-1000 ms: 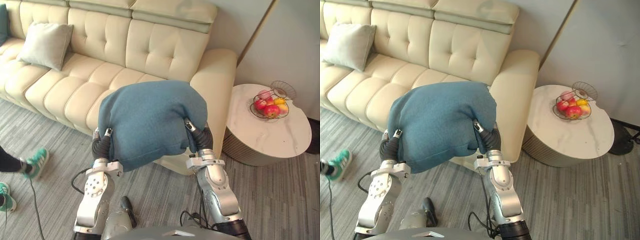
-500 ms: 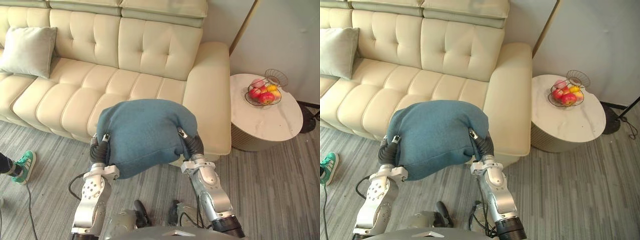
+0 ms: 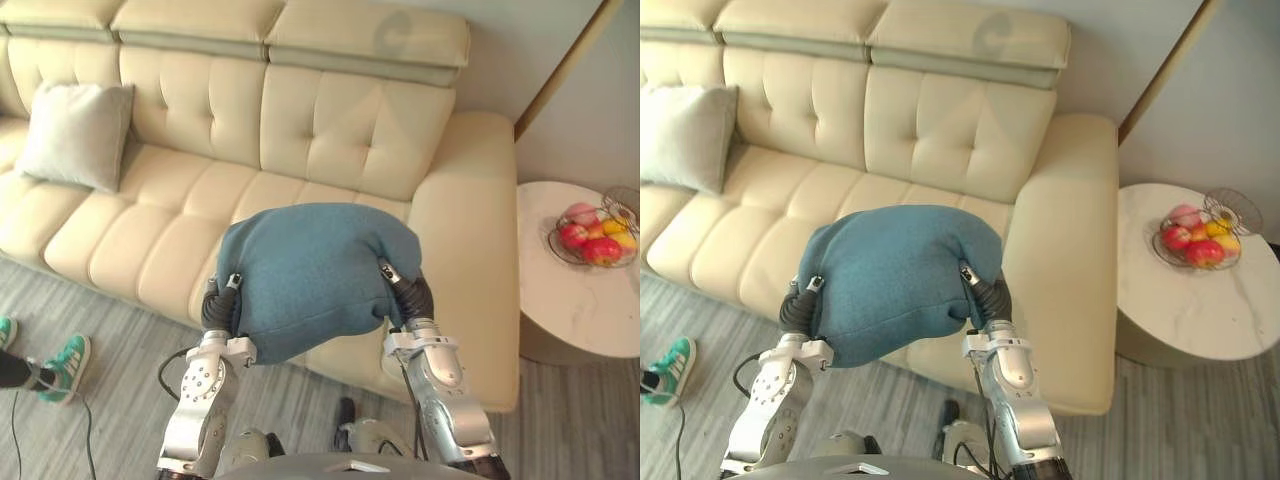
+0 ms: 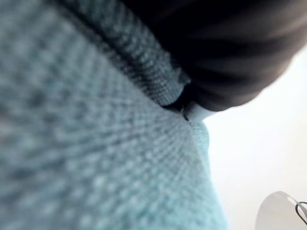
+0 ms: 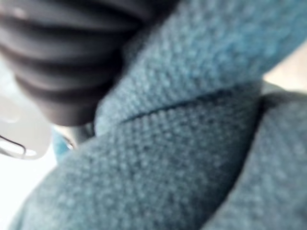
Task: Pick up cushions and gather them together orderly.
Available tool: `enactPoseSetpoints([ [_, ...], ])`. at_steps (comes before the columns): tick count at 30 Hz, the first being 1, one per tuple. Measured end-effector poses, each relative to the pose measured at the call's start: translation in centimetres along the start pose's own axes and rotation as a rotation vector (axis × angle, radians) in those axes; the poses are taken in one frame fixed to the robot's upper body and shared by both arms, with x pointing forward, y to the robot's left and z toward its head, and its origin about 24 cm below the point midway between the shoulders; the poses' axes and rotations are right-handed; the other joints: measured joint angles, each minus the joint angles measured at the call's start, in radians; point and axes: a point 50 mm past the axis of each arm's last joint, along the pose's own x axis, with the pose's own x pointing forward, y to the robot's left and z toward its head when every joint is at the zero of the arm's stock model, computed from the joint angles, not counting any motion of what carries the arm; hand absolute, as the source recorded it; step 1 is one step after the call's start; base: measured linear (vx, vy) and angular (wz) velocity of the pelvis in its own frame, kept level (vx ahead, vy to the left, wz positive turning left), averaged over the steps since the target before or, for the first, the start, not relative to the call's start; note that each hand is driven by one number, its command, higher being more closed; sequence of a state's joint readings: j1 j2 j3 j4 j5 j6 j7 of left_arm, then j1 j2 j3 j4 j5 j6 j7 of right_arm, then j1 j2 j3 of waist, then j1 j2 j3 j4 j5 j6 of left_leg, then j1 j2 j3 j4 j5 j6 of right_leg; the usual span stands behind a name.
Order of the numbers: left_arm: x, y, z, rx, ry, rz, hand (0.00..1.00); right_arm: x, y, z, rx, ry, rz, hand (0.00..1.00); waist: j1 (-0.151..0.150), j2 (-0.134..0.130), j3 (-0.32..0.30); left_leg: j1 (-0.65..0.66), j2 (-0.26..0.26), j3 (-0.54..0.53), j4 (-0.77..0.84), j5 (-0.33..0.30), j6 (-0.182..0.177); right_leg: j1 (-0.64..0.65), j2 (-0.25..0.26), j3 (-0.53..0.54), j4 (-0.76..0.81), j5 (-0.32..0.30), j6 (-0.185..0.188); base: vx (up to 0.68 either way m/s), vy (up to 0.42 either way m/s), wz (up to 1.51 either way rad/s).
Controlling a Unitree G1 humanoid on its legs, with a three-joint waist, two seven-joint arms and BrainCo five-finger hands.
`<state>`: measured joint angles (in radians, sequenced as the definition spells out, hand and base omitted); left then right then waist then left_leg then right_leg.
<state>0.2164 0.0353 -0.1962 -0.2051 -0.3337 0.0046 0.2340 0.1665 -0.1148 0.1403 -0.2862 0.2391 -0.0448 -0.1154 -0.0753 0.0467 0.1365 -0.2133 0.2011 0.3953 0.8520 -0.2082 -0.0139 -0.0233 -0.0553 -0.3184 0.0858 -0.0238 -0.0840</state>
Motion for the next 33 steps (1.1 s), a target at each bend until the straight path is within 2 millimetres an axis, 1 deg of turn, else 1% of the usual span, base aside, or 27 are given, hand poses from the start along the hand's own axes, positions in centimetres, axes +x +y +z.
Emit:
enactPoseSetpoints([
  [1, 0.1, -0.2, 0.1, -0.004, -0.002, -0.008, 1.00, 0.0, -0.1, 0.4, -0.001, -0.017, -0.005, 1.00, 0.005, -0.004, 0.002, -0.025, 0.009, 0.000, -0.004, -0.017, 0.003, 0.010, -0.010, 0.019, -0.002, -0.009, 0.009, 0.32, 0.177, -0.44],
  [2, 0.1, -0.4, 0.1, -0.015, -0.002, -0.021, 1.00, 0.3, -0.2, 0.7, -0.001, -0.042, -0.012, 1.00, 0.011, -0.015, 0.007, -0.068, 0.024, -0.004, -0.057, -0.035, 0.003, 0.026, -0.038, 0.047, -0.001, -0.024, 0.033, 0.28, 0.237, -0.51],
  [4, 0.1, -1.0, 0.0, -0.019, 0.003, -0.047, 1.00, 0.4, -0.8, 0.9, -0.008, -0.051, -0.039, 1.00, 0.018, -0.025, 0.012, -0.105, 0.024, -0.029, -0.214, -0.030, -0.007, 0.040, -0.082, 0.081, 0.006, -0.035, 0.051, 0.25, 0.288, -0.55],
  [5, 0.1, -1.2, -0.1, -0.020, 0.006, -0.054, 1.00, 0.4, -1.0, 0.8, -0.010, -0.048, -0.048, 1.00, 0.018, -0.026, 0.013, -0.106, 0.017, -0.061, -0.312, -0.013, -0.023, 0.045, -0.100, 0.097, 0.009, -0.037, 0.057, 0.26, 0.383, -0.73],
  [6, 0.0, -1.2, -0.1, -0.020, 0.009, -0.060, 1.00, 0.3, -1.3, 0.4, -0.014, -0.031, -0.064, 1.00, 0.018, -0.018, 0.008, -0.072, -0.010, -0.180, -0.542, 0.087, -0.054, 0.056, -0.124, 0.139, 0.013, -0.046, 0.097, 0.34, 0.530, -1.06],
  [7, -0.2, -1.3, -0.3, -0.025, 0.016, -0.058, 1.00, 0.2, -1.5, 0.0, -0.022, -0.012, -0.070, 1.00, 0.022, 0.008, -0.007, -0.037, -0.005, -0.301, -0.691, 0.229, -0.087, 0.057, -0.117, 0.182, 0.013, -0.067, 0.161, 0.30, 0.485, -1.31],
  [8, -0.3, -1.2, -0.5, -0.022, 0.025, -0.057, 1.00, 0.2, -1.7, -0.4, -0.034, 0.004, -0.072, 1.00, 0.025, 0.029, -0.016, -0.028, 0.010, -0.362, -0.705, 0.285, -0.172, 0.056, -0.120, 0.213, 0.008, -0.092, 0.226, 0.30, 0.549, -0.89],
  [9, 0.2, -0.6, -0.8, 0.020, 0.041, -0.059, 1.00, 0.0, -1.6, -2.0, -0.006, 0.071, -0.109, 1.00, 0.002, -0.026, -0.018, -0.042, -0.037, -0.346, -0.660, 0.271, -0.151, 0.047, -0.171, 0.236, 0.005, -0.097, 0.231, 0.20, 0.398, -0.71],
  [10, 0.2, -0.3, -0.8, 0.033, 0.041, -0.051, 1.00, -0.1, -1.4, -2.6, 0.013, 0.103, -0.120, 1.00, 0.008, -0.042, -0.015, -0.044, -0.053, -0.339, -0.637, 0.232, -0.134, 0.016, -0.167, 0.258, 0.023, -0.081, 0.237, 0.17, 0.391, -0.61],
  [11, 0.1, -0.1, -0.9, 0.040, 0.046, -0.048, 1.00, -0.5, -1.2, -3.1, 0.030, 0.125, -0.128, 1.00, 0.014, -0.057, -0.011, -0.053, -0.064, -0.302, -0.563, 0.179, -0.104, -0.003, -0.177, 0.257, 0.040, -0.062, 0.241, 0.07, 0.205, -0.78],
  [12, 0.0, 0.0, -1.0, 0.040, 0.053, -0.044, 1.00, -0.6, -1.1, -3.2, 0.031, 0.132, -0.127, 1.00, 0.014, -0.055, -0.011, -0.053, -0.064, -0.283, -0.536, 0.158, -0.099, -0.003, -0.180, 0.278, 0.042, -0.044, 0.249, 0.10, 0.346, -0.94],
  [13, -0.4, 0.3, -1.3, 0.042, 0.068, -0.033, 1.00, -0.9, -0.9, -3.4, 0.035, 0.145, -0.121, 1.00, 0.016, -0.051, -0.013, -0.048, -0.058, -0.245, -0.482, 0.103, -0.084, -0.010, -0.185, 0.332, 0.044, -0.019, 0.255, 0.08, 0.349, -0.98],
  [14, -0.5, 0.4, -1.4, 0.045, 0.074, -0.030, 1.00, -1.0, -0.8, -3.5, 0.042, 0.149, -0.121, 1.00, 0.016, -0.053, -0.012, -0.049, -0.050, -0.211, -0.447, 0.071, -0.075, -0.022, -0.189, 0.369, 0.041, -0.003, 0.264, 0.06, 0.338, -1.22],
  [16, -0.6, 0.6, -1.5, 0.050, 0.077, -0.028, 1.00, -1.0, -0.7, -3.5, 0.043, 0.149, -0.116, 1.00, 0.019, -0.055, -0.013, -0.053, -0.035, -0.150, -0.419, 0.034, -0.065, -0.064, -0.189, 0.427, 0.037, 0.033, 0.270, -0.03, 0.192, -1.12],
  [17, -0.6, 0.7, -1.4, 0.051, 0.075, -0.024, 1.00, -0.9, -0.6, -3.5, 0.042, 0.147, -0.109, 1.00, 0.020, -0.056, -0.015, -0.051, -0.029, -0.102, -0.418, 0.019, -0.057, -0.099, -0.188, 0.463, 0.030, 0.076, 0.269, -0.06, 0.241, -1.45],
  [18, -0.5, 0.9, -1.3, 0.051, 0.068, -0.017, 1.00, -0.7, -0.4, -3.5, 0.028, 0.143, -0.098, 1.00, 0.020, -0.057, -0.015, -0.046, -0.026, -0.045, -0.427, 0.010, -0.039, -0.147, -0.188, 0.464, 0.014, 0.141, 0.259, -0.06, 0.235, -1.45],
  [19, -0.5, 1.0, -1.2, 0.051, 0.065, -0.012, 1.00, -0.5, -0.3, -3.6, 0.022, 0.144, -0.091, 1.00, 0.020, -0.058, -0.015, -0.040, -0.026, -0.023, -0.436, 0.010, -0.034, -0.161, -0.188, 0.449, 0.003, 0.171, 0.247, -0.08, 0.216, -1.74],
  [20, -0.4, 1.5, -1.0, 0.051, 0.059, 0.006, 1.00, 0.1, 0.0, -4.1, 0.011, 0.159, -0.072, 1.00, 0.028, -0.059, -0.015, -0.007, -0.024, 0.053, -0.481, 0.021, -0.011, -0.183, -0.188, 0.331, -0.054, 0.267, 0.186, -0.08, 0.172, -1.49],
  [21, -0.4, 1.7, -1.0, 0.050, 0.056, 0.015, 1.00, 0.3, 0.0, -4.3, 0.009, 0.170, -0.062, 1.00, 0.029, -0.058, -0.014, 0.015, -0.021, 0.091, -0.506, 0.028, -0.005, -0.193, -0.186, 0.249, -0.035, 0.249, 0.174, -0.07, 0.156, -1.51],
  [22, -0.4, 1.8, -1.0, 0.042, 0.056, 0.026, 1.00, 0.2, 0.0, -4.8, 0.002, 0.190, -0.055, 1.00, 0.027, -0.058, -0.014, 0.041, -0.031, 0.118, -0.525, 0.038, -0.012, -0.182, -0.179, 0.162, -0.022, 0.211, 0.167, -0.04, 0.125, -0.87],
  [23, -0.4, 1.7, -1.0, 0.030, 0.054, 0.036, 1.00, 0.1, 0.0, -4.8, -0.016, 0.195, -0.036, 1.00, 0.025, -0.055, -0.013, 0.054, -0.046, 0.127, -0.524, 0.037, -0.011, -0.168, -0.185, 0.148, -0.041, 0.206, 0.169, -0.03, 0.103, -0.47],
  [25, -0.4, 1.8, -1.0, 0.033, 0.050, 0.042, 1.00, 0.1, -0.1, -4.9, -0.022, 0.199, -0.028, 1.00, 0.017, -0.051, -0.010, 0.055, -0.050, 0.122, -0.523, 0.038, -0.010, -0.162, -0.188, 0.148, -0.039, 0.200, 0.177, -0.03, 0.056, 0.01],
  [26, -0.5, 1.9, -1.0, 0.043, 0.049, 0.046, 1.00, 0.0, 0.0, -4.9, -0.023, 0.201, -0.018, 1.00, 0.018, -0.052, -0.010, 0.055, -0.050, 0.112, -0.523, 0.039, -0.014, -0.153, -0.187, 0.146, -0.038, 0.180, 0.180, -0.03, -0.036, 0.34],
  [27, -0.5, 2.0, -1.0, 0.050, 0.050, 0.049, 1.00, -0.1, 0.0, -5.0, -0.023, 0.206, -0.011, 1.00, 0.020, -0.052, -0.010, 0.055, -0.053, 0.092, -0.525, 0.038, -0.029, -0.144, -0.187, 0.145, -0.030, 0.144, 0.189, -0.02, -0.061, 0.31],
  [29, -0.6, 2.1, -1.1, 0.053, 0.052, 0.057, 1.00, -0.1, 0.0, -5.2, -0.023, 0.215, -0.002, 1.00, 0.032, -0.049, -0.011, 0.059, -0.053, 0.069, -0.538, 0.043, -0.035, -0.138, -0.178, 0.142, -0.028, 0.134, 0.203, -0.01, -0.084, 0.15],
  [31, -0.8, 2.5, -1.1, 0.054, 0.052, 0.076, 1.00, -0.1, 0.2, -5.7, -0.023, 0.233, 0.012, 1.00, 0.050, -0.048, -0.012, 0.061, -0.051, 0.038, -0.563, 0.065, -0.048, -0.133, -0.159, 0.138, -0.042, 0.132, 0.200, 0.00, -0.103, 0.01],
  [33, -0.8, 2.7, -1.1, 0.056, 0.055, 0.085, 1.00, -0.1, 0.4, -5.7, -0.022, 0.236, 0.020, 1.00, 0.054, -0.047, -0.012, 0.060, -0.048, 0.017, -0.572, 0.080, -0.048, -0.118, -0.148, 0.125, -0.062, 0.137, 0.194, 0.03, -0.094, 0.11],
])
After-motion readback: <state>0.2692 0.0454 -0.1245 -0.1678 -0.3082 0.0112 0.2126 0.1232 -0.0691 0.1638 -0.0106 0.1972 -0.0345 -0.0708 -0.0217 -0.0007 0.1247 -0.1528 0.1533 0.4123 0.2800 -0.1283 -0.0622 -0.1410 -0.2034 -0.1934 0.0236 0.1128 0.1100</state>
